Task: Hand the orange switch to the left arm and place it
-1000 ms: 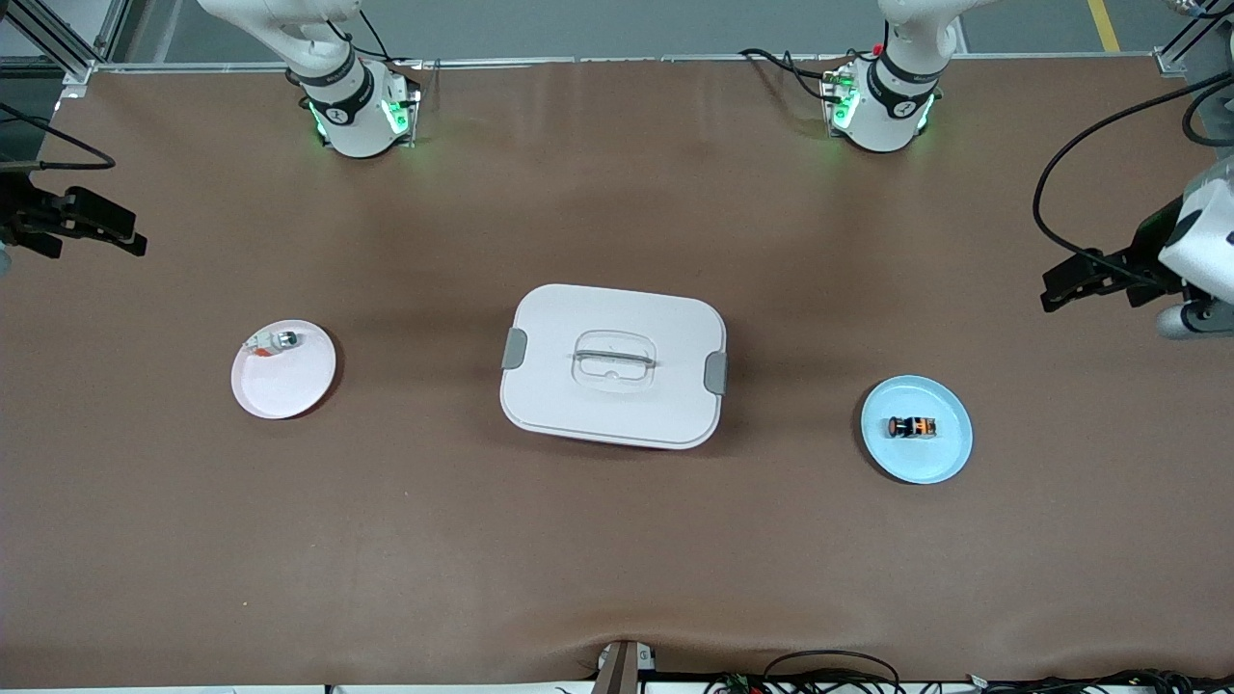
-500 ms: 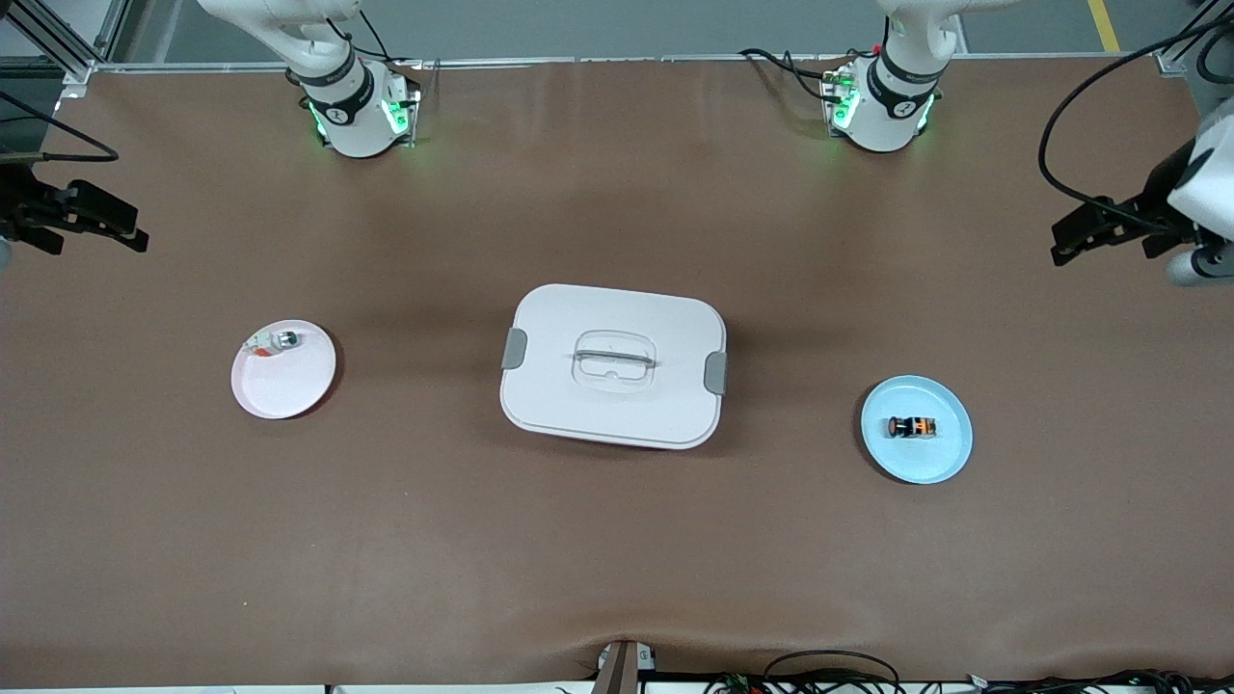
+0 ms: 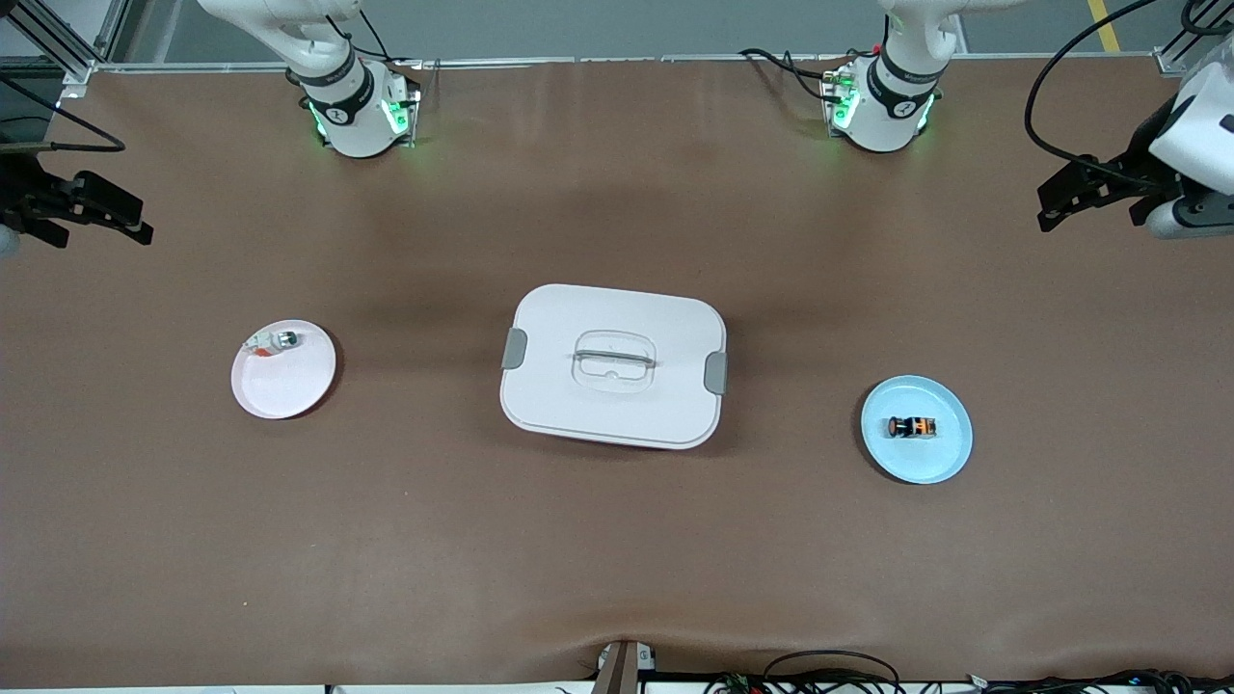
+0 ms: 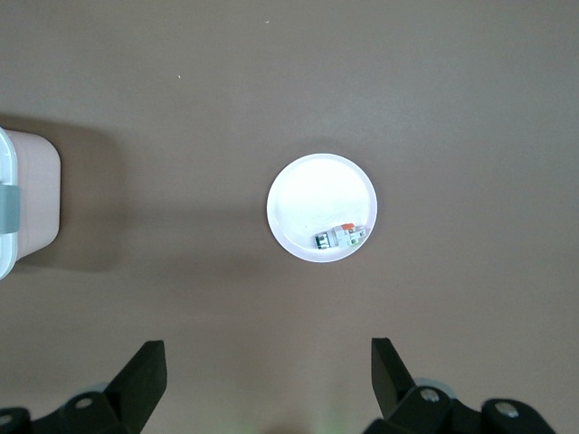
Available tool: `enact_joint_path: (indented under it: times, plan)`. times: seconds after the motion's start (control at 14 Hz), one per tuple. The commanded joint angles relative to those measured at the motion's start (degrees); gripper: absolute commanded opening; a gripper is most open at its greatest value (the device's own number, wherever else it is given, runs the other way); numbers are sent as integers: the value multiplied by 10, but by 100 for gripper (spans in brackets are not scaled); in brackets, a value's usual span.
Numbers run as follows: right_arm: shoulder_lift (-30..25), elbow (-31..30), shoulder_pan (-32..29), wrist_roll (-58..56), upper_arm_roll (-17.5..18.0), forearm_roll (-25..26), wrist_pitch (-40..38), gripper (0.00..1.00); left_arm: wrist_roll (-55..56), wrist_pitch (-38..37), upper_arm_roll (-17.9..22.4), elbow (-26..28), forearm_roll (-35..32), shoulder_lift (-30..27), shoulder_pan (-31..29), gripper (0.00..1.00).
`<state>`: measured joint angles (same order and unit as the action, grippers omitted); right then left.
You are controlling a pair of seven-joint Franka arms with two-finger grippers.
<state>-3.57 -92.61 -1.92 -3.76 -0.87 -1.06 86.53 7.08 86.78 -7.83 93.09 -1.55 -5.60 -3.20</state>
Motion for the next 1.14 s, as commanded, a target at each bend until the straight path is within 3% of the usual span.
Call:
enact_joint_path:
  times: [0.0, 1.07]
  plan:
    - [-15, -13, -6, -3, 5, 1, 5, 100, 2, 14, 10, 26, 13, -32, 5, 100]
    - [-24, -8, -7, 1, 4, -2, 13, 100, 5, 0, 10, -7, 20, -6, -1, 100]
